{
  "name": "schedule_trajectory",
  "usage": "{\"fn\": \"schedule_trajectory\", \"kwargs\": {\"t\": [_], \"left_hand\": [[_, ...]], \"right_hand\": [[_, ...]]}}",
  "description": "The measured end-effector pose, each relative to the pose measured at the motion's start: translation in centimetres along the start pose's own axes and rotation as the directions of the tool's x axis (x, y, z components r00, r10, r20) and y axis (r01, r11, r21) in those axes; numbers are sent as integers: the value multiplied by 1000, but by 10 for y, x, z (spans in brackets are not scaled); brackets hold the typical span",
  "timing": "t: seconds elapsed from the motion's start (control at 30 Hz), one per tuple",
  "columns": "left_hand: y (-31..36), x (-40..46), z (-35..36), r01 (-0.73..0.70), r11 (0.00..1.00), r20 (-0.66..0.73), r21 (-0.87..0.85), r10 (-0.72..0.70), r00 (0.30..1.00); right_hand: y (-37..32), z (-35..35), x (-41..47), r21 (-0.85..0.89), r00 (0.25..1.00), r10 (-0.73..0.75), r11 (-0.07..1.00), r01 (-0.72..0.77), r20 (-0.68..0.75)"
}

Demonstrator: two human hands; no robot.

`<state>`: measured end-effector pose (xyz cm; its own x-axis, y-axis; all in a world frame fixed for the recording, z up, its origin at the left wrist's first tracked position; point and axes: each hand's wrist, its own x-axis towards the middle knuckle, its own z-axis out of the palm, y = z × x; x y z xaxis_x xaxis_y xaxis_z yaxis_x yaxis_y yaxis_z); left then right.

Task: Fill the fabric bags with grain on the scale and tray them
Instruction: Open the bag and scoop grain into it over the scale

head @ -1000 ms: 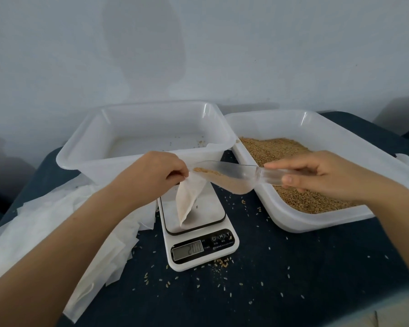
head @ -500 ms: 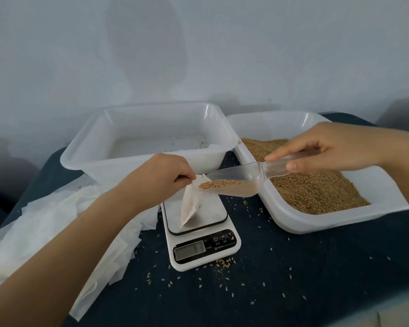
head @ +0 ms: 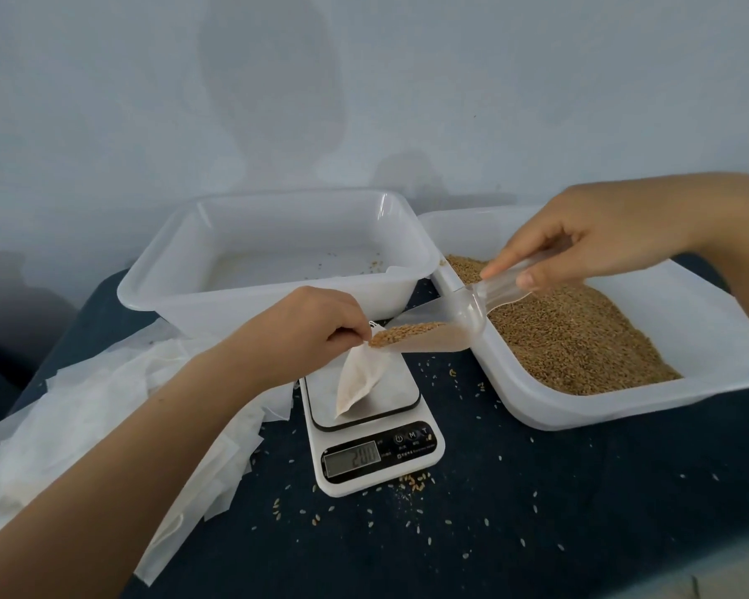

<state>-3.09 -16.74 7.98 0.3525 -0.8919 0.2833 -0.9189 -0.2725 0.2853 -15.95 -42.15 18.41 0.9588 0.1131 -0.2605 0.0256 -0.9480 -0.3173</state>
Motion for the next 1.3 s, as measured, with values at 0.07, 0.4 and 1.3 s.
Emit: {"fn": "schedule_trajectory", "kwargs": {"t": [0.07,0.4,1.3], "left_hand": [[0,0,0,2,1000,-5,2,-2,1000],[-1,0,4,14,1000,-34,-12,-14,999],[-4,-1,9,82,996,-74,-31,-84,994]], "right_hand": [[-5,-2,1,-15,1000,1,1000,-1,6],[-14,-6,-5,-60,999,37,998,-37,0],[5,24,-13,-10,998,21,1000,-22,-57]]}}
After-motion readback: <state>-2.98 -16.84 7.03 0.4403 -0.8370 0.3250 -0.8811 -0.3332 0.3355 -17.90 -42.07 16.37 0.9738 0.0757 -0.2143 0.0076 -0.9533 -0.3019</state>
